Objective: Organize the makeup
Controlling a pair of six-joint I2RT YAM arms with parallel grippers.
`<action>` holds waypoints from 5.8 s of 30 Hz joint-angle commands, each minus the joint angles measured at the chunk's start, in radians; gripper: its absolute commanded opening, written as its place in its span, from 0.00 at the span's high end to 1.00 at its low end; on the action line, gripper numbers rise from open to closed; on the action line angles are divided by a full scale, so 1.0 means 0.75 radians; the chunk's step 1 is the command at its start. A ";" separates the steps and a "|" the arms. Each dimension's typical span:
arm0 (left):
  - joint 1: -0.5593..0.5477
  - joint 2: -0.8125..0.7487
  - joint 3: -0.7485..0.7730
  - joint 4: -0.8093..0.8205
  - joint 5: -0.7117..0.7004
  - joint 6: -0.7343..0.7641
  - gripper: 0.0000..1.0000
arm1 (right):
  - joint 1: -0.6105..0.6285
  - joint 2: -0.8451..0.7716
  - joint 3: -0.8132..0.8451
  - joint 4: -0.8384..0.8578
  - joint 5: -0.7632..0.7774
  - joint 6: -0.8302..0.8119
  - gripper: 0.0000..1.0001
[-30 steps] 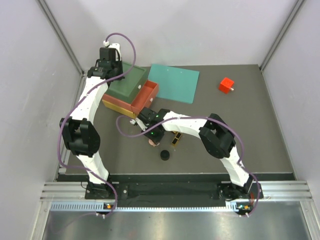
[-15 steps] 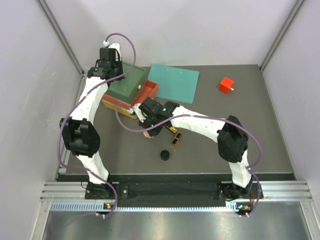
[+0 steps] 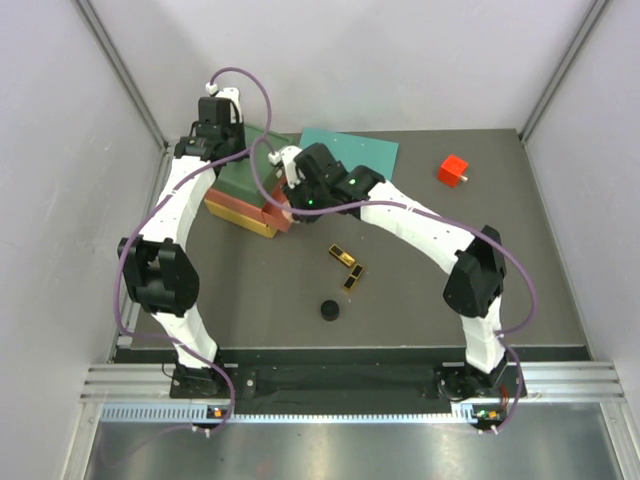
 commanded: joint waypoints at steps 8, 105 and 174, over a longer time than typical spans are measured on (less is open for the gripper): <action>0.008 0.070 -0.103 -0.247 0.057 -0.018 1.00 | -0.104 0.154 0.240 0.194 0.023 0.068 0.83; 0.008 0.130 -0.093 -0.263 0.023 -0.035 1.00 | -0.151 -0.109 -0.130 0.184 -0.169 0.180 0.87; 0.008 0.142 -0.081 -0.277 -0.004 -0.025 1.00 | -0.503 -0.132 -0.559 1.166 -0.431 1.010 1.00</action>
